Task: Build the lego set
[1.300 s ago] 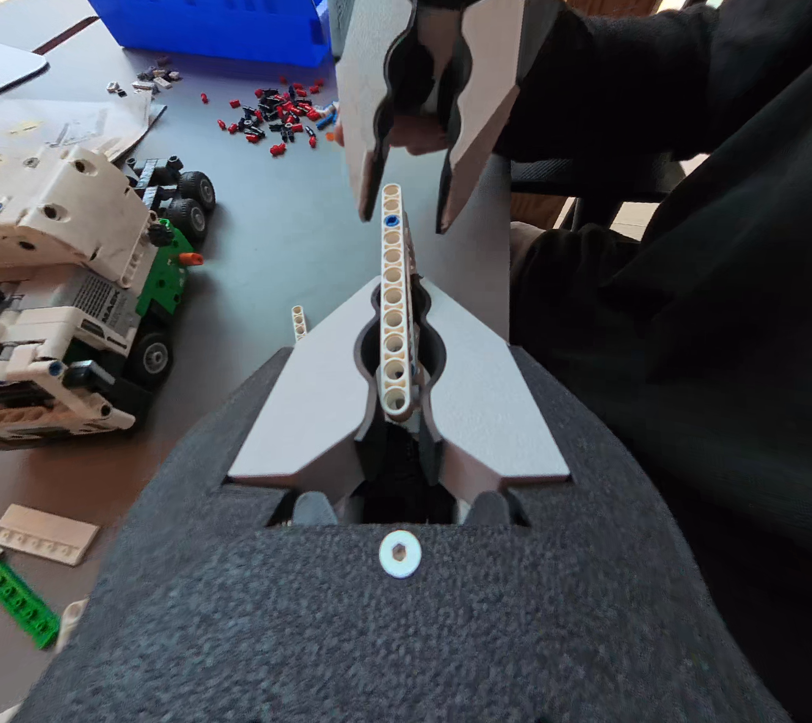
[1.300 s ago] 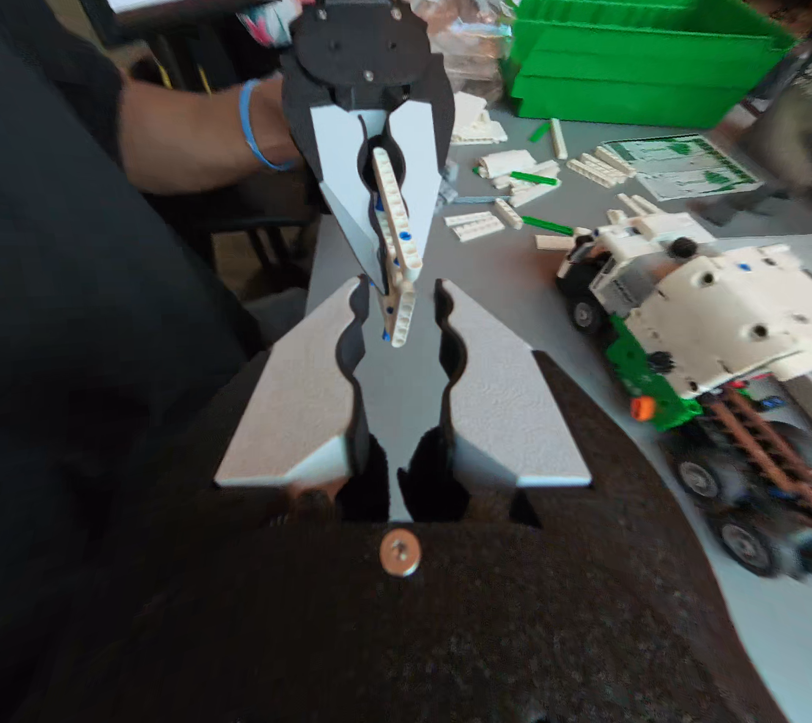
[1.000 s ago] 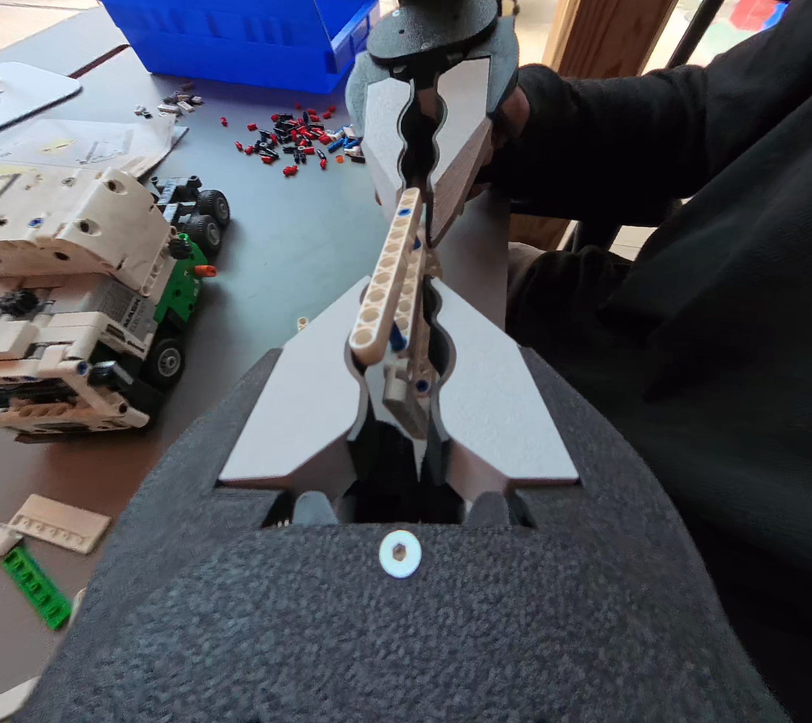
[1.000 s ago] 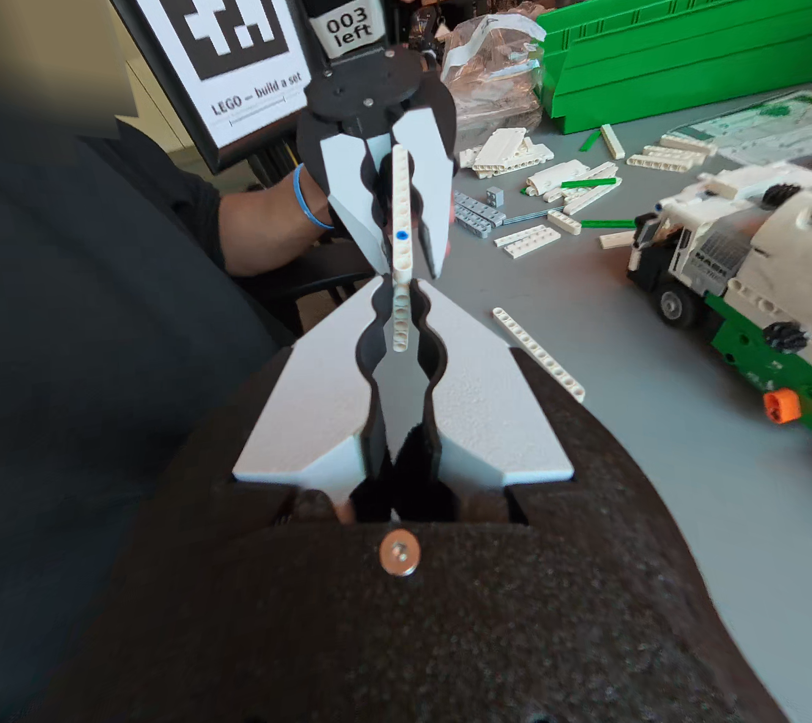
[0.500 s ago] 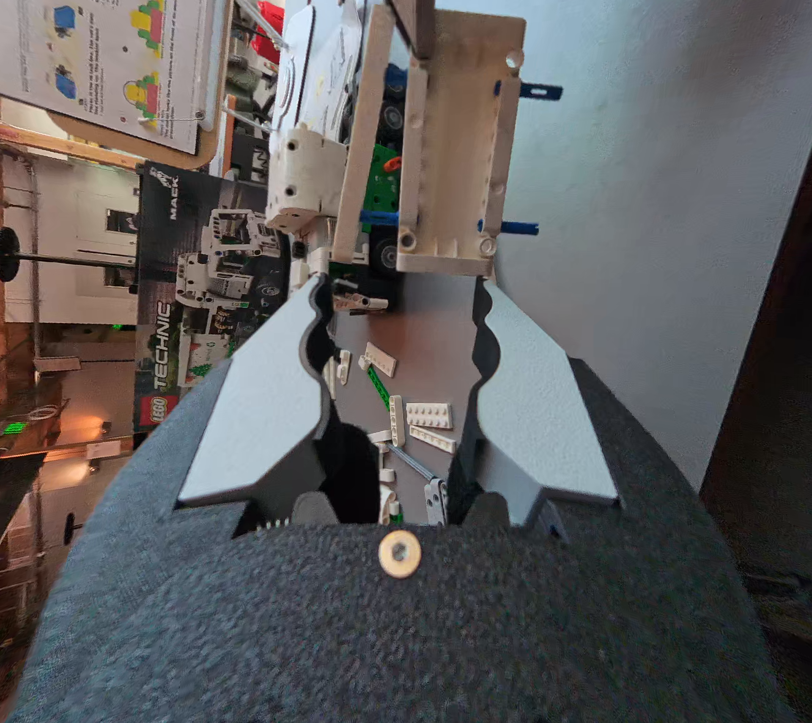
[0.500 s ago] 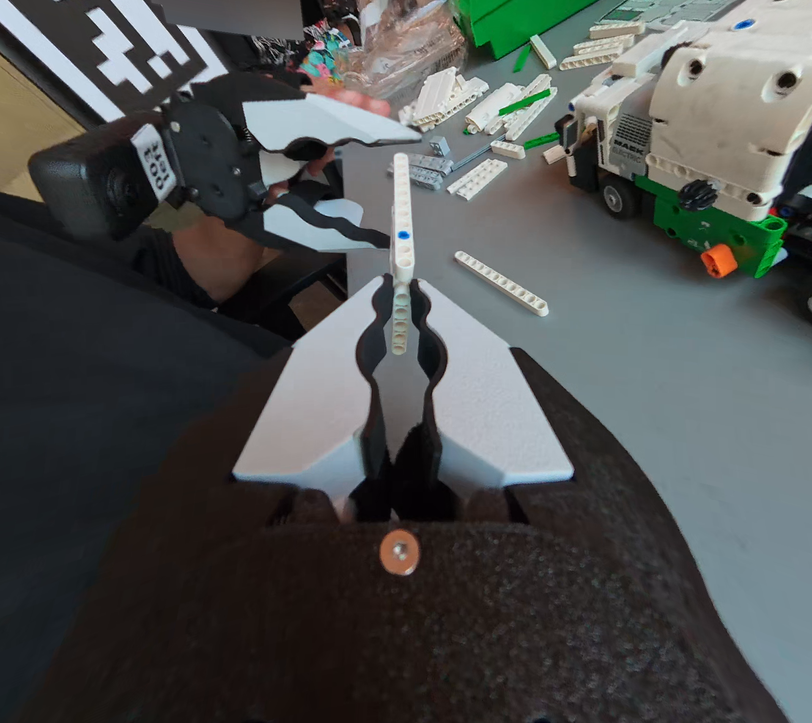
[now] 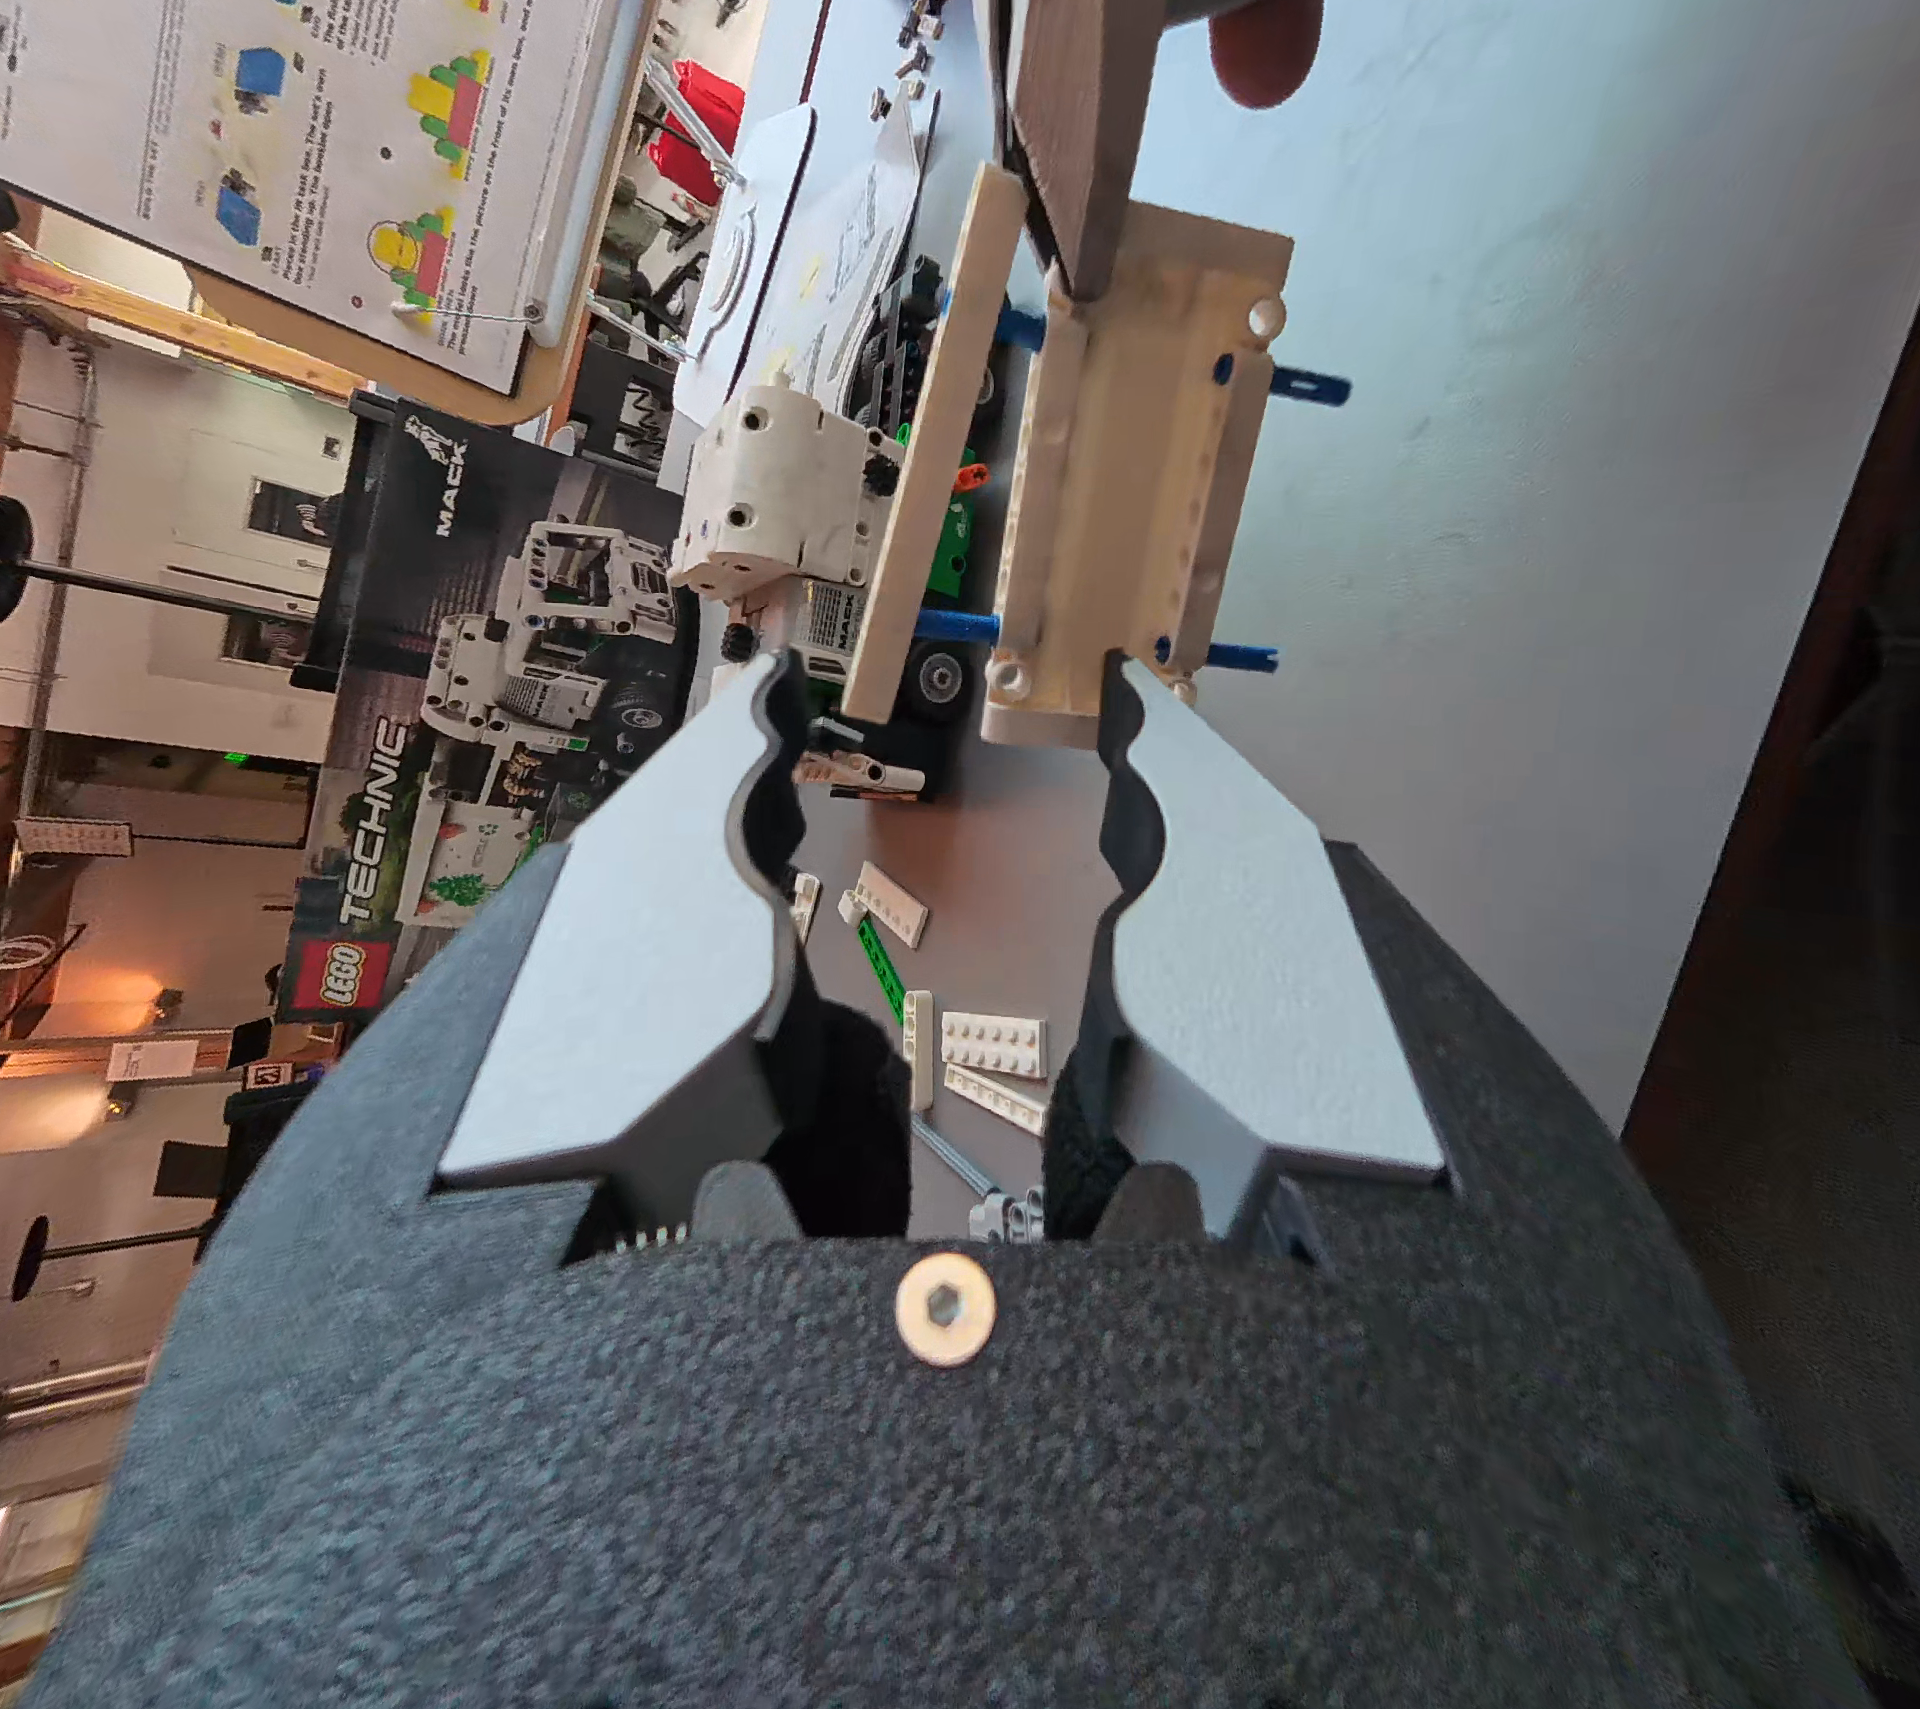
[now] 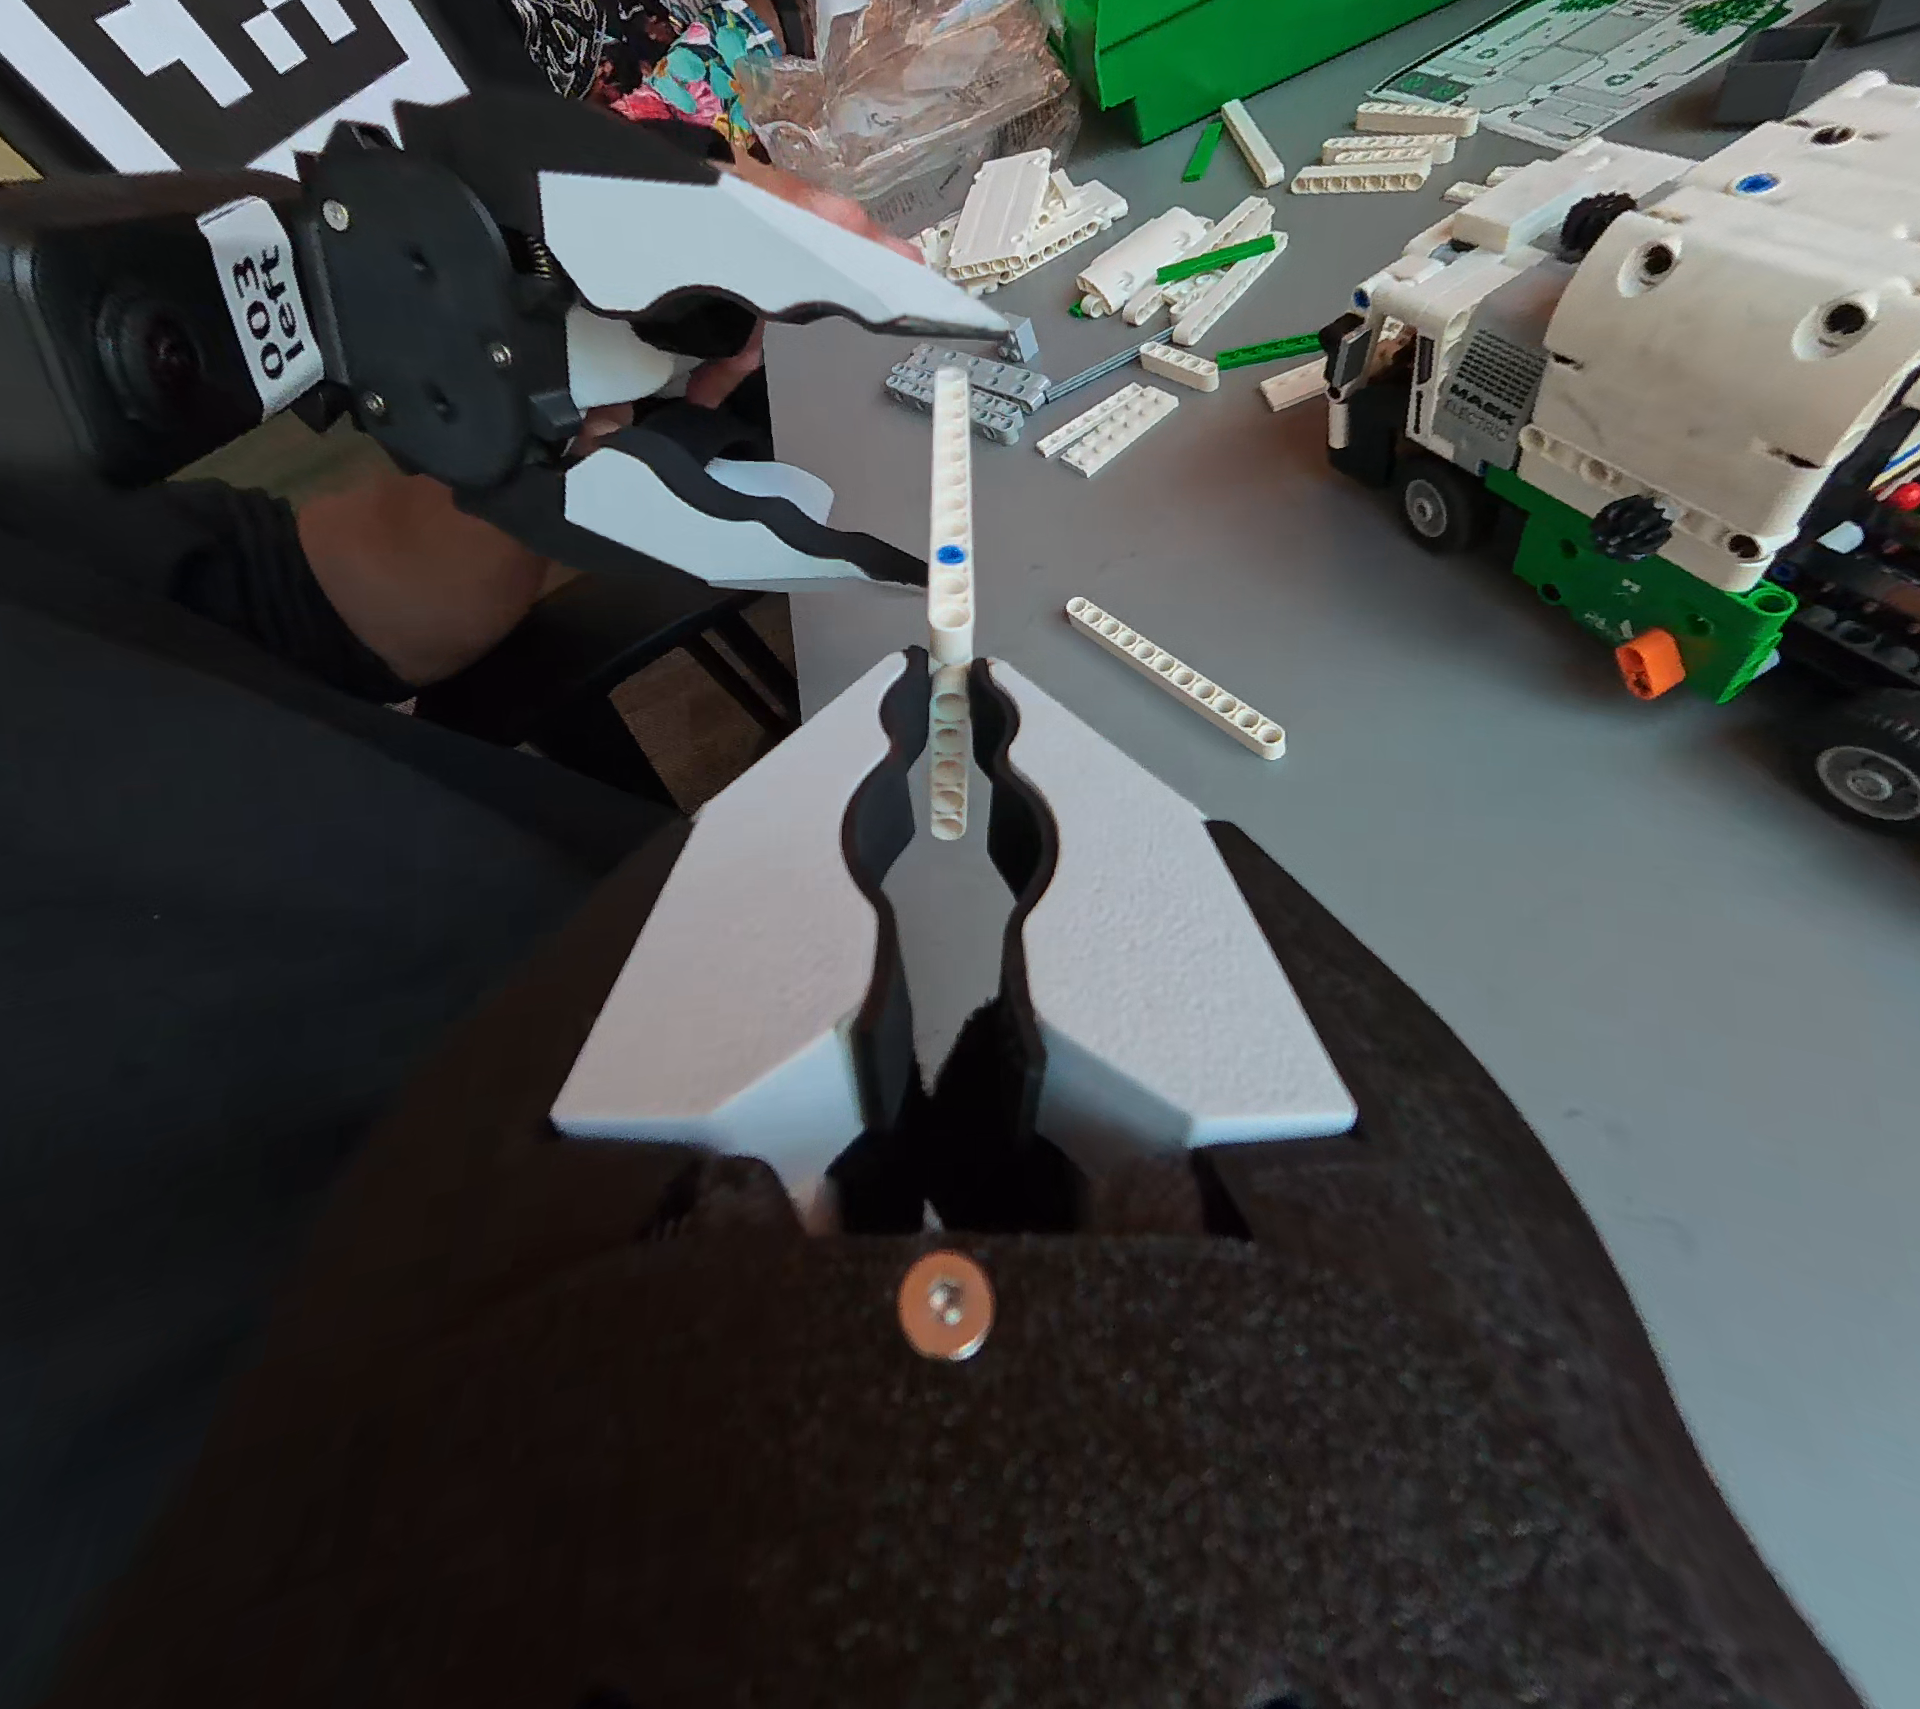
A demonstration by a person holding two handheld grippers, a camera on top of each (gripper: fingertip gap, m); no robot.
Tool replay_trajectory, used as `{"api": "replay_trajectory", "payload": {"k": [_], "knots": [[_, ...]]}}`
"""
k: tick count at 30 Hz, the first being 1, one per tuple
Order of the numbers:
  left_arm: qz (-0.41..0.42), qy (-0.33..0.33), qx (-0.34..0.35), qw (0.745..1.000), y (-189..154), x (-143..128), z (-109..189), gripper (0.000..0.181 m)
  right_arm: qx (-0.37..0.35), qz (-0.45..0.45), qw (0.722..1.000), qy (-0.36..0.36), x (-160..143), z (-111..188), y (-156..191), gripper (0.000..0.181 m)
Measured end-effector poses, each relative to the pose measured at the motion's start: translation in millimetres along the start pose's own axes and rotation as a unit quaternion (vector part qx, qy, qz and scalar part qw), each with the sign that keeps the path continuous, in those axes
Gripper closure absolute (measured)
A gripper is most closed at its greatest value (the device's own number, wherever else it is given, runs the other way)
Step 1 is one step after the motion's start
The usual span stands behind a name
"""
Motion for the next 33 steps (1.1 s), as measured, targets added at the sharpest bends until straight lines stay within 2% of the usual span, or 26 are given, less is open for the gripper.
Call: {"api": "replay_trajectory", "payload": {"k": [12, 33], "knots": [[-0.005, -0.006, -0.017, 1.0, -5, -1, -2, 0.148, 0.012, -0.007, 1.0, 0.011, -6, -3, -3, 0.175], [-0.025, 0.031, -0.026, 0.999, -9, -9, -8, 0.149, 0.033, -0.036, 0.999, 0.01, -15, -12, -9, 0.175]]}}
Point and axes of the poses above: each gripper's, where its closed fingertips meet, z back along the fingers, x out of its top, y = z × x across the jaws, the point moved 4 cm from there along z, back along the fingers
